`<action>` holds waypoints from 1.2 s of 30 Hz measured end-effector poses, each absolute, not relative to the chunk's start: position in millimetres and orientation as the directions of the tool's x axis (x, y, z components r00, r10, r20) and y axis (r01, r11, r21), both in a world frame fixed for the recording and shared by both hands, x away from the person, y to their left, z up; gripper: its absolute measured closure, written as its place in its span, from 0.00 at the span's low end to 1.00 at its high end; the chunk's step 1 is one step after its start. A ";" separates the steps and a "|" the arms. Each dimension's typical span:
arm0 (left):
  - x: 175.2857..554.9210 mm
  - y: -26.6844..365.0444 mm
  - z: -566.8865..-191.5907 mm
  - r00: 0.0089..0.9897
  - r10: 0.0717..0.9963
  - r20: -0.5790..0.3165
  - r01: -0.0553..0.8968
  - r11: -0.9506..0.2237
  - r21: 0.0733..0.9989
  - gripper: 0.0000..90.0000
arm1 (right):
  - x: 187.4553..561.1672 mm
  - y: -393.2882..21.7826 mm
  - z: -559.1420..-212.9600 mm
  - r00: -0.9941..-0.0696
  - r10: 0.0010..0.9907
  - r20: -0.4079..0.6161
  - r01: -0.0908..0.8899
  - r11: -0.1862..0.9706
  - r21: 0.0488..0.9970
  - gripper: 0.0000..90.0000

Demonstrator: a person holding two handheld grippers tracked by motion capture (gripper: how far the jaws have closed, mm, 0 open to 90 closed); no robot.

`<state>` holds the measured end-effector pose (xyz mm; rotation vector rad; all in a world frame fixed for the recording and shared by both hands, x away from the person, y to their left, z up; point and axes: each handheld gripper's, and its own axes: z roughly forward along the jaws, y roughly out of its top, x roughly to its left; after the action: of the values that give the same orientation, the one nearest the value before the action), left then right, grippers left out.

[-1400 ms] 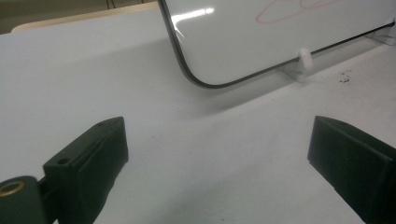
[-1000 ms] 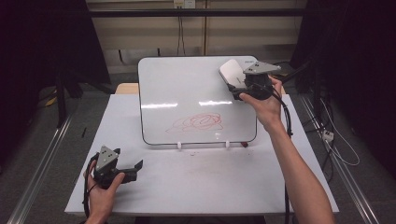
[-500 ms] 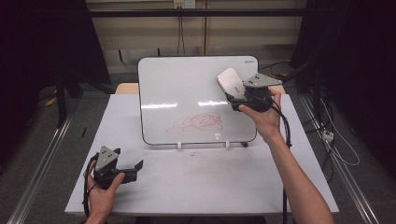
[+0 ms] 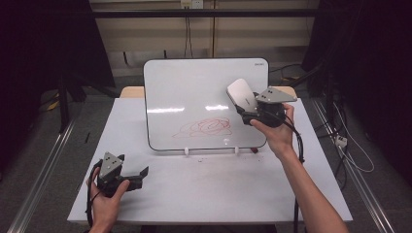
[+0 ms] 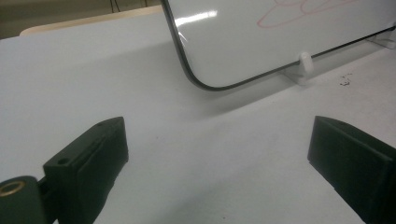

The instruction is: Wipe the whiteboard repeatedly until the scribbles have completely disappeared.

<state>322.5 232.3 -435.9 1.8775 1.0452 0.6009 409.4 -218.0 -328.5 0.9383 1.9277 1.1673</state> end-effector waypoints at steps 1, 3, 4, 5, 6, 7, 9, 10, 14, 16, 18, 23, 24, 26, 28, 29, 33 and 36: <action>322.2 232.3 -435.6 0.528 0.849 -0.002 0.422 -0.260 0.868 0.05 | 408.2 -217.5 -329.2 -0.504 0.843 -0.188 0.228 0.340 0.912 0.35; 322.1 232.8 -435.9 0.530 0.848 -0.001 0.422 -0.262 0.868 0.05 | 405.8 -217.2 -331.0 -0.507 0.840 -0.192 0.227 0.345 0.911 0.35; 322.4 233.0 -436.6 0.529 0.849 -0.004 0.423 -0.260 0.868 0.05 | 404.7 -217.0 -332.3 -0.507 0.839 -0.196 0.225 0.349 0.910 0.35; 322.6 233.5 -436.9 0.529 0.849 -0.003 0.424 -0.261 0.867 0.05 | 403.7 -216.6 -333.6 -0.507 0.840 -0.194 0.227 0.347 0.910 0.35; 322.7 234.1 -437.2 0.529 0.848 -0.001 0.426 -0.264 0.865 0.05 | 403.2 -216.4 -335.3 -0.508 0.839 -0.194 0.228 0.349 0.909 0.35; 322.6 234.6 -437.4 0.531 0.848 -0.005 0.427 -0.262 0.866 0.05 | 403.2 -216.4 -335.3 -0.508 0.839 -0.194 0.228 0.349 0.909 0.35; 322.3 235.4 -437.6 0.529 0.849 -0.008 0.428 -0.258 0.866 0.05 | 401.9 -215.3 -338.8 -0.509 0.839 -0.192 0.231 0.348 0.909 0.35; 322.3 235.6 -437.7 0.529 0.849 -0.015 0.430 -0.252 0.867 0.05 | 400.6 -213.7 -342.0 -0.512 0.836 -0.196 0.230 0.354 0.907 0.35; 321.8 236.4 -436.8 0.528 0.849 -0.010 0.426 -0.254 0.869 0.05 | 397.7 -208.5 -347.7 -0.508 0.834 -0.213 0.230 0.370 0.900 0.35; 321.2 236.1 -436.5 0.528 0.849 -0.010 0.426 -0.254 0.868 0.05 | 395.3 -204.5 -350.3 -0.506 0.827 -0.244 0.221 0.398 0.890 0.35; 321.3 236.1 -436.6 0.527 0.850 -0.010 0.427 -0.254 0.868 0.05 | 393.1 -200.5 -352.6 -0.512 0.818 -0.262 0.212 0.416 0.884 0.35; 321.5 236.3 -436.3 0.527 0.850 -0.003 0.422 -0.258 0.869 0.05 | 390.0 -192.5 -358.1 -0.508 0.808 -0.300 0.195 0.447 0.873 0.35; 321.7 236.2 -436.3 0.525 0.851 -0.004 0.424 -0.257 0.868 0.05 | 389.8 -191.0 -359.8 -0.505 0.807 -0.307 0.193 0.452 0.871 0.35; 322.1 235.7 -436.5 0.527 0.850 -0.007 0.426 -0.257 0.868 0.05 | 391.1 -187.3 -365.3 -0.506 0.802 -0.317 0.197 0.465 0.863 0.35; 321.9 234.7 -436.3 0.530 0.848 -0.005 0.423 -0.260 0.868 0.05 | 391.8 -186.3 -367.1 -0.507 0.801 -0.318 0.202 0.469 0.860 0.35; 321.9 234.6 -436.1 0.533 0.846 -0.002 0.420 -0.262 0.869 0.05 | 392.4 -185.1 -368.7 -0.508 0.803 -0.312 0.209 0.466 0.860 0.35; 321.6 234.5 -436.4 0.533 0.846 -0.007 0.423 -0.260 0.868 0.05 | 396.5 -180.4 -373.2 -0.495 0.801 -0.337 0.202 0.483 0.852 0.35; 322.2 235.3 -436.1 0.534 0.845 -0.006 0.421 -0.259 0.869 0.05 | 398.7 -179.2 -375.3 -0.491 0.800 -0.344 0.204 0.490 0.848 0.35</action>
<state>322.2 235.3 -436.1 1.8769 1.0387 0.5967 398.7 -179.2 -375.3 0.8281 1.9660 0.9843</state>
